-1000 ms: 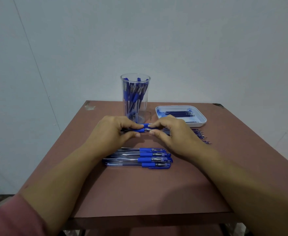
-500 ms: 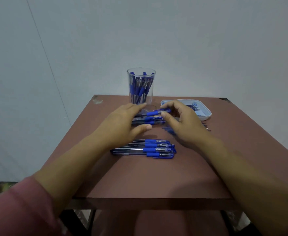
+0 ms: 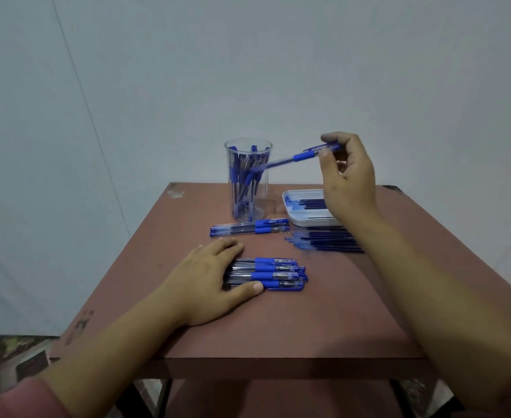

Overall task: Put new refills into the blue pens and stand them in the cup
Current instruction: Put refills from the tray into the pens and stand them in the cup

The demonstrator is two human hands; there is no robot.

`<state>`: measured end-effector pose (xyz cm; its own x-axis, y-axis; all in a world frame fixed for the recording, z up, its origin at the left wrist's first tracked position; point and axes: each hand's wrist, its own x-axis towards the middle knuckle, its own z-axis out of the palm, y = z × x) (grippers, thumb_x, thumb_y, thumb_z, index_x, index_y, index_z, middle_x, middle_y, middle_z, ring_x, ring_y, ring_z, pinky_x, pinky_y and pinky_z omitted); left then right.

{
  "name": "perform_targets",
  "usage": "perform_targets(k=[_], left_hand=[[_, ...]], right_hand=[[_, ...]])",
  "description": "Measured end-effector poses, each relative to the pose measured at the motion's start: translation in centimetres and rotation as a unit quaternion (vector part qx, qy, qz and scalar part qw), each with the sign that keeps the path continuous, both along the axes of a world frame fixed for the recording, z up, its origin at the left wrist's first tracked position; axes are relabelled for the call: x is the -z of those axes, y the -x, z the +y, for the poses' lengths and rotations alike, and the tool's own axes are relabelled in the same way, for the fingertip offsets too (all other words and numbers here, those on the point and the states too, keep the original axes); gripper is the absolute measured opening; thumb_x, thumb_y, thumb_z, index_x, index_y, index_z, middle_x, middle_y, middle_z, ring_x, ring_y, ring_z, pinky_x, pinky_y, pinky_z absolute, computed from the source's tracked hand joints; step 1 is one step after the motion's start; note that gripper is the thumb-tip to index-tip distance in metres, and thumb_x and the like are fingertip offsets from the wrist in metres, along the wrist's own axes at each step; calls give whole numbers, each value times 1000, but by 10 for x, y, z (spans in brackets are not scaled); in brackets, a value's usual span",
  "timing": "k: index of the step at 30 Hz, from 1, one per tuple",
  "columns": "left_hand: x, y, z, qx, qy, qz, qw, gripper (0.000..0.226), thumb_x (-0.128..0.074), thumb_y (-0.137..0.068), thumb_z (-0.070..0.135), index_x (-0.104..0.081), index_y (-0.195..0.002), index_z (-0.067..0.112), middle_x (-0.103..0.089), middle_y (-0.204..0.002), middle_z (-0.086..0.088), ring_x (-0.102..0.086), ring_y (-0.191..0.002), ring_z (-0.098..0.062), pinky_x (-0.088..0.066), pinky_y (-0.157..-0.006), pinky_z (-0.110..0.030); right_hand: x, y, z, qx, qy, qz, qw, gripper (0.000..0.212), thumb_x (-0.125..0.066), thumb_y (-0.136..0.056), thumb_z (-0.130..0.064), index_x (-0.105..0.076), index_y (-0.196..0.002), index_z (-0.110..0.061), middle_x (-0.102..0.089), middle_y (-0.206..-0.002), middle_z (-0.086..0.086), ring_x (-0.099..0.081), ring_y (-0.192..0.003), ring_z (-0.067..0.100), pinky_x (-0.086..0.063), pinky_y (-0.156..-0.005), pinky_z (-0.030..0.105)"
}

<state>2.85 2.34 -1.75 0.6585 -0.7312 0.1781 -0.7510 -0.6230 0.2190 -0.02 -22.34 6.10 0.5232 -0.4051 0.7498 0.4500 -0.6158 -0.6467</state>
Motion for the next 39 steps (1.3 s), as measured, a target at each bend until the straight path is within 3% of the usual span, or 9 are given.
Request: perform_targets(k=[6, 11, 15, 20, 25, 28, 32, 36, 39], left_hand=[[0, -1, -1, -4, 1, 1, 1000, 105, -16, -69, 90, -28, -152, 27, -25, -157, 13, -27, -140, -6, -18, -115, -25], [0, -1, -1, -7, 4, 6, 1000, 99, -23, -71, 87, -29, -152, 29, -25, -157, 14, -26, -140, -6, -18, -114, -24], [0, -2, -1, -7, 8, 11, 1000, 98, -24, -72, 87, -29, -151, 29, -25, -156, 14, -27, -140, -6, -20, -115, -26], [1, -2, 0, -5, 10, 11, 1000, 95, -28, -74, 86, -30, -151, 29, -26, -156, 14, -27, -140, -5, -20, -114, -25], [2, -4, 1, -6, 11, 9, 1000, 95, -27, -74, 86, -29, -151, 30, -26, -156, 15, -28, -139, -5, -22, -115, -26], [1, -4, 0, -5, 11, 9, 1000, 94, -29, -74, 85, -29, -151, 30, -26, -156, 15, -28, -139, -5, -21, -114, -26], [2, -5, 0, -7, 12, 7, 1000, 100, -24, -70, 89, -30, -151, 31, -26, -155, 15, -28, -139, -5, -21, -113, -24], [4, -6, 0, -4, 16, 8, 1000, 101, -22, -70, 90, -31, -151, 30, -27, -155, 15, -29, -139, -5, -20, -113, -24], [3, -6, 1, -2, 18, 8, 1000, 98, -25, -72, 87, -31, -151, 30, -27, -155, 15, -29, -139, -5, -20, -113, -24]], right_hand=[[-33, -29, 3, 25, -15, -56, 998, 19, -51, -97, -12, -48, -114, -19, -54, -99, -13, -53, -84, -5, -43, -77, 13], [-38, -58, 9, 11, 96, 9, 995, 20, -58, -93, -13, -44, -105, -21, -55, -95, -8, -56, -92, 19, -42, -77, 15], [-32, -72, 19, -14, 144, 75, 987, 15, -59, -93, -15, -54, -106, -21, -55, -85, -16, -51, -94, 18, -41, -81, 27], [-11, -78, 20, -8, 209, 137, 968, 28, -55, -96, -31, -61, -123, -26, -62, -111, -5, -43, -111, 20, -37, -95, 37], [-2, -74, 19, 27, 272, 167, 947, 41, -55, -95, -38, -55, -135, -29, -50, -130, -1, -34, -122, 22, -21, -96, 29], [0, -62, 17, 26, 268, 144, 952, 48, -52, -90, -43, -55, -135, -27, -51, -130, -1, -35, -119, 19, -23, -95, 30], [13, -32, 9, -5, 257, 130, 958, 40, -54, -87, -43, -61, -124, -28, -56, -122, -5, -38, -113, 14, -32, -97, 34], [37, -14, -8, -56, 313, 247, 915, 24, -63, -90, -36, -67, -113, -30, -64, -111, -12, -46, -109, 15, -38, -99, 39], [48, -13, -9, -40, 371, 326, 869, 30, -62, -92, -33, -65, -122, -32, -63, -113, -12, -37, -100, 10, -36, -96, 38]])
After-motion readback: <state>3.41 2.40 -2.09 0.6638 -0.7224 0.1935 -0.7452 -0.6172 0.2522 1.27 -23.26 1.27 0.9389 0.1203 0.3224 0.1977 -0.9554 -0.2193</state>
